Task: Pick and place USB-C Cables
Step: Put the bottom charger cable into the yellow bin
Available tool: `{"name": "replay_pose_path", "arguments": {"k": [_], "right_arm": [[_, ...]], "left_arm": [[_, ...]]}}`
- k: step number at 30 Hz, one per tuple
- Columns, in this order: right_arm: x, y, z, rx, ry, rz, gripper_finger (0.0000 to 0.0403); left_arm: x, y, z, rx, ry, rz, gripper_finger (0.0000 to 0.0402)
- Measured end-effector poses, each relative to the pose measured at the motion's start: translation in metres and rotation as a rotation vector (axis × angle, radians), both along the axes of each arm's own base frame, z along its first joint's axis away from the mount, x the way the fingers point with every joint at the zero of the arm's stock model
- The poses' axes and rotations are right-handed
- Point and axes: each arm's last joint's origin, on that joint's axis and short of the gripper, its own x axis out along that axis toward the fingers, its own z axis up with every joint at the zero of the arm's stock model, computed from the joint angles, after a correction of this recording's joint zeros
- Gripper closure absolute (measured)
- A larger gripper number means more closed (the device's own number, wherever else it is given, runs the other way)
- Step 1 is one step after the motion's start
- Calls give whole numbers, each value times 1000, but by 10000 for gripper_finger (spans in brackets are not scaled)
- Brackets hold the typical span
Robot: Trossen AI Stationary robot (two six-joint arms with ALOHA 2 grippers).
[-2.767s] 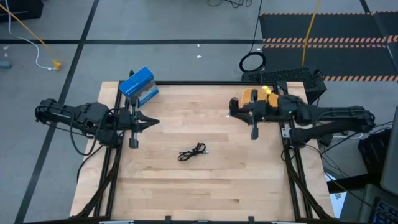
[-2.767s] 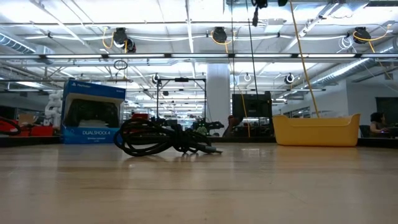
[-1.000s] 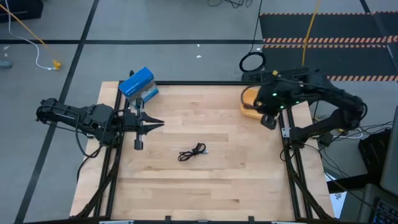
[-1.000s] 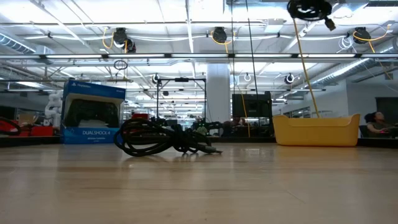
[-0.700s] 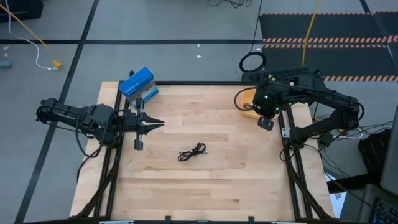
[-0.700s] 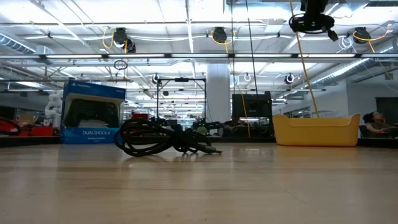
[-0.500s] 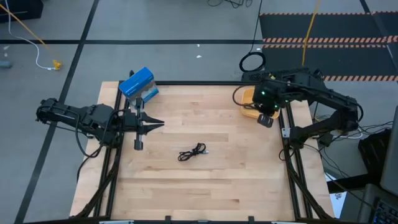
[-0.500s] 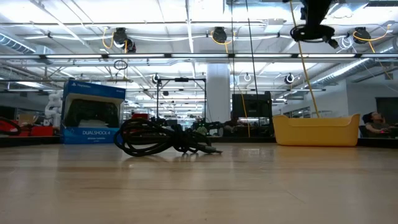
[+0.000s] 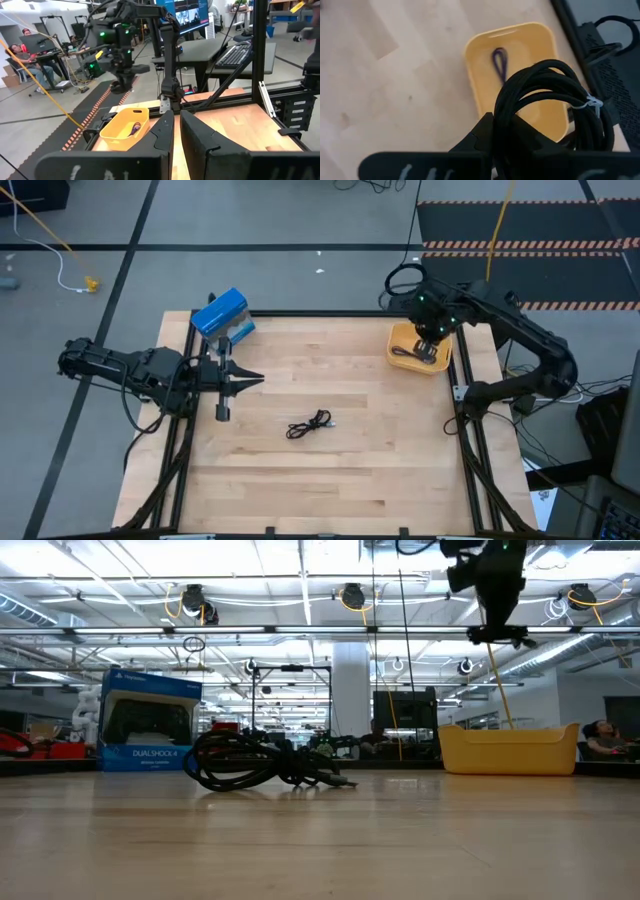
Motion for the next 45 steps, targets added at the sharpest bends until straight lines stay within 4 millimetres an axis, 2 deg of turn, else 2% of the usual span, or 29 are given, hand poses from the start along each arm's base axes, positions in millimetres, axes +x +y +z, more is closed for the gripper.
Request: {"name": "replay_pose_path", "arguments": {"k": [8,21,28,39,45], "right_arm": [[-8,-24,-23,-13,-4,-85,382],[-5,-31,-97,12,17,-109,382],[-8,-30,-130,8,9,-124,382],[-16,-37,-162,-2,-6,-179,382],[-11,-45,-181,37,35,-191,382]], "left_arm": [[0,0,0,0,0,0,366],[0,0,0,0,0,0,366],[0,0,0,0,0,0,366],[0,0,0,0,0,0,366],[0,0,0,0,-1,0,366]]}}
